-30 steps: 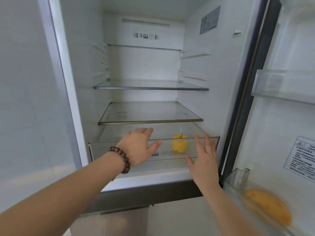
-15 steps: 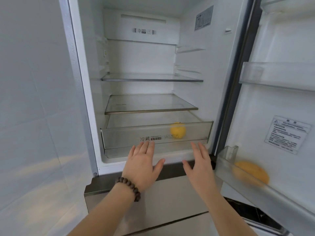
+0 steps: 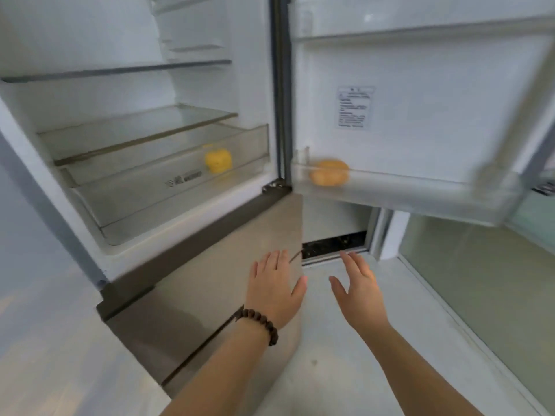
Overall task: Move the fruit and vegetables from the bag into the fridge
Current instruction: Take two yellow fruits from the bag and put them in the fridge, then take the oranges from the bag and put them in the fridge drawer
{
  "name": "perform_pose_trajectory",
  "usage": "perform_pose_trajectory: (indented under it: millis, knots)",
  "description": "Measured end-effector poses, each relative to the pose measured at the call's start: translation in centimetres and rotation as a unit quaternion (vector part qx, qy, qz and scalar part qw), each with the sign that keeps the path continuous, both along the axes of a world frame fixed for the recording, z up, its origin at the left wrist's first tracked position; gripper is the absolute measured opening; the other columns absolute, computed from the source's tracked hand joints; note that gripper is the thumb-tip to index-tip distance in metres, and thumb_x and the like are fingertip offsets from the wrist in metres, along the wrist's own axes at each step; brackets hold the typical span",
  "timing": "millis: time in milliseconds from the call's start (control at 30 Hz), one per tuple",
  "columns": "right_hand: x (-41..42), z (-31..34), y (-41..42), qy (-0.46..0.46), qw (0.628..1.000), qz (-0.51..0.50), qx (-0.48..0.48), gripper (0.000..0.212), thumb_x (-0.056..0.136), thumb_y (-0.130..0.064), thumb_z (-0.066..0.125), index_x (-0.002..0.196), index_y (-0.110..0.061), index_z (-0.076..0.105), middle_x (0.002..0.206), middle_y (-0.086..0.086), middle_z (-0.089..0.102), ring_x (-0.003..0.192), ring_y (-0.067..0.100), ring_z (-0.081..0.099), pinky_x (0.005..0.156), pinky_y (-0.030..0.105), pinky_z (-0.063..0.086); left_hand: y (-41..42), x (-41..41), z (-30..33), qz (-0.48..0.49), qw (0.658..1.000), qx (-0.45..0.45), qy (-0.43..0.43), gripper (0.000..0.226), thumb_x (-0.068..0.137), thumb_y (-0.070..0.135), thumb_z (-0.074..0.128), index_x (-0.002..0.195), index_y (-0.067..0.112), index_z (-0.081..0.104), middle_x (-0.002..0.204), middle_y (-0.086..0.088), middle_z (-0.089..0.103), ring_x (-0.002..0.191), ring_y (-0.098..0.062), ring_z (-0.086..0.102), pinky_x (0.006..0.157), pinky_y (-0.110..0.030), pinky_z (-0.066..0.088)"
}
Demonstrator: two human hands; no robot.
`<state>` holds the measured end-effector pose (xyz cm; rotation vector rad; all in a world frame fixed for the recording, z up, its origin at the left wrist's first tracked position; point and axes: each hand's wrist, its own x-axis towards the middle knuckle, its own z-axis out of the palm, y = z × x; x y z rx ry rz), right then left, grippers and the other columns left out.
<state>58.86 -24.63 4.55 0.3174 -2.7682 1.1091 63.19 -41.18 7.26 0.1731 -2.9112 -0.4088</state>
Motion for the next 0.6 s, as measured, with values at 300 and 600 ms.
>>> perform_pose_trajectory:
  millis: [300,600]
  knots:
    - [14.2,-4.3,18.2,-0.053,0.959,-0.28,-0.004,0.055,0.093,-0.029,0.051,0.143,-0.019,0.032,0.153,0.004,0.026,0.142,0.021,0.02,0.111,0.036,0.029,17.9,2.9,-3.6,-0.255,0.967,-0.001,-0.002,0.066,0.091,0.049,0.039,0.144,0.011,0.029,0.146,-0.01,0.039,0.136,-0.025,0.031,0.112,-0.045,0.024]
    - [32.1,-5.5,35.0,-0.063,0.833,-0.549,-0.012,0.053,0.091,-0.028,0.054,0.14,-0.017,0.037,0.151,0.005,0.03,0.141,0.021,0.022,0.11,0.033,0.026,40.4,13.3,-6.4,-0.511,0.859,-0.015,-0.034,0.068,0.086,0.05,0.035,0.138,0.007,0.039,0.134,-0.009,0.049,0.13,-0.027,0.038,0.107,-0.044,0.031]
